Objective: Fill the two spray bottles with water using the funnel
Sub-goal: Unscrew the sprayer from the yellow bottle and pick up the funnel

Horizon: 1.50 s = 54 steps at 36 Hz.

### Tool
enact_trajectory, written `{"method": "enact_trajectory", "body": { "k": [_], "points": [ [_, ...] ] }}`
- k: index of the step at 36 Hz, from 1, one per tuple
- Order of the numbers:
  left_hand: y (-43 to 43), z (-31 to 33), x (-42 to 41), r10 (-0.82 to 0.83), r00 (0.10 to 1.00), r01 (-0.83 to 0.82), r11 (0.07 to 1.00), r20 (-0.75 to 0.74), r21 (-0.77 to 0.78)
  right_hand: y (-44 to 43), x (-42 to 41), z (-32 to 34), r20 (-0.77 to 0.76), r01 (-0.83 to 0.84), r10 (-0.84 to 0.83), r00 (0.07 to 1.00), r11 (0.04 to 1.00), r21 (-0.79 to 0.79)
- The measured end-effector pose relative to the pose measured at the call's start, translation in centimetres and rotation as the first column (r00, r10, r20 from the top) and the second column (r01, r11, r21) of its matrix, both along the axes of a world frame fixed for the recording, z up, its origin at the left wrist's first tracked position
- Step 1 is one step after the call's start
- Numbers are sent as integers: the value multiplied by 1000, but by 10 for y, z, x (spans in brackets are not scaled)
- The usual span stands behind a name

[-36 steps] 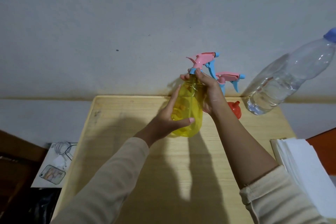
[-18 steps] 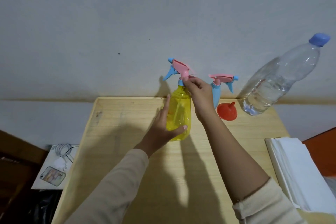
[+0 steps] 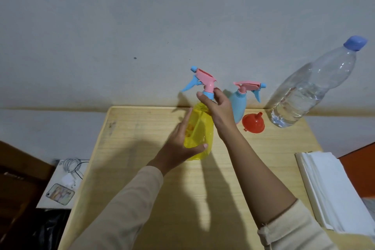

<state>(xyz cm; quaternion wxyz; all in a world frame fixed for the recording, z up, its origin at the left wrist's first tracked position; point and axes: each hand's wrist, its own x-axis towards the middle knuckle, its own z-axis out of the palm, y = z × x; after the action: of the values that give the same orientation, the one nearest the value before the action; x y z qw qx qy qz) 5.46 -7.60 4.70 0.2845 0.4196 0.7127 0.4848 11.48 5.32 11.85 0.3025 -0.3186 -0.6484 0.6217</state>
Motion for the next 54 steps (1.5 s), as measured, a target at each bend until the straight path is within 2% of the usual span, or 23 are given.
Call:
{"method": "enact_trajectory", "body": {
  "k": [4, 6, 10, 16, 20, 23, 25, 29, 34, 37, 42, 47, 50, 54],
  "points": [
    [0, 6, 3, -41, 996, 41, 999, -80, -3, -3, -2, -1, -30, 243, -242, 970, 969, 44],
    [1, 8, 3, -41, 995, 41, 999, -90, -2, -4, 0, 0, -68, 280, -279, 958, 960, 7],
    [1, 9, 5, -18, 998, 19, 1000, -65, 14, -7, 5, 1, -158, 212, -231, 960, 968, -132],
    [-3, 3, 8, 23, 1000, -23, 998, 0, 66, -6, 10, 3, -192, 37, -55, 980, 995, -96],
    [-1, 6, 9, 20, 1000, -20, 998, 4, 58, -9, 8, 1, -170, 117, -121, 978, 993, -36],
    [1, 6, 10, 27, 1000, -27, 997, 3, 66, -12, 7, 7, -192, 187, -192, 962, 981, -46],
    [1, 5, 11, 41, 999, -43, 996, 24, 79, -12, 8, 8, -209, 154, -170, 963, 984, -92],
    [-3, 2, 9, 38, 998, -41, 995, 45, 90, -14, 11, 12, -268, 111, -189, 945, 953, -280],
    [-12, -4, 6, 12, 1000, -12, 999, -2, 52, -2, 11, 22, -325, 172, -278, 904, 932, -318],
    [-17, -13, 2, 33, 999, -32, 999, -36, 26, 9, 13, 32, -332, 252, -334, 882, 930, -267],
    [-25, -29, -6, 55, 998, -55, 998, -38, -6, 33, 23, 57, -437, 317, -371, 819, 928, -194],
    [-25, -39, -7, 194, 981, -194, 980, 11, 34, 47, 37, 70, -420, 367, -375, 826, 924, -103],
    [-20, -43, -7, 272, 962, -271, 960, -3, 72, 51, 48, 51, -284, 384, -360, 889, 923, 34],
    [-13, -48, -6, 295, 955, -292, 951, -18, 97, 43, 62, -6, 16, 256, -269, 963, 930, 264]
  ]
}}
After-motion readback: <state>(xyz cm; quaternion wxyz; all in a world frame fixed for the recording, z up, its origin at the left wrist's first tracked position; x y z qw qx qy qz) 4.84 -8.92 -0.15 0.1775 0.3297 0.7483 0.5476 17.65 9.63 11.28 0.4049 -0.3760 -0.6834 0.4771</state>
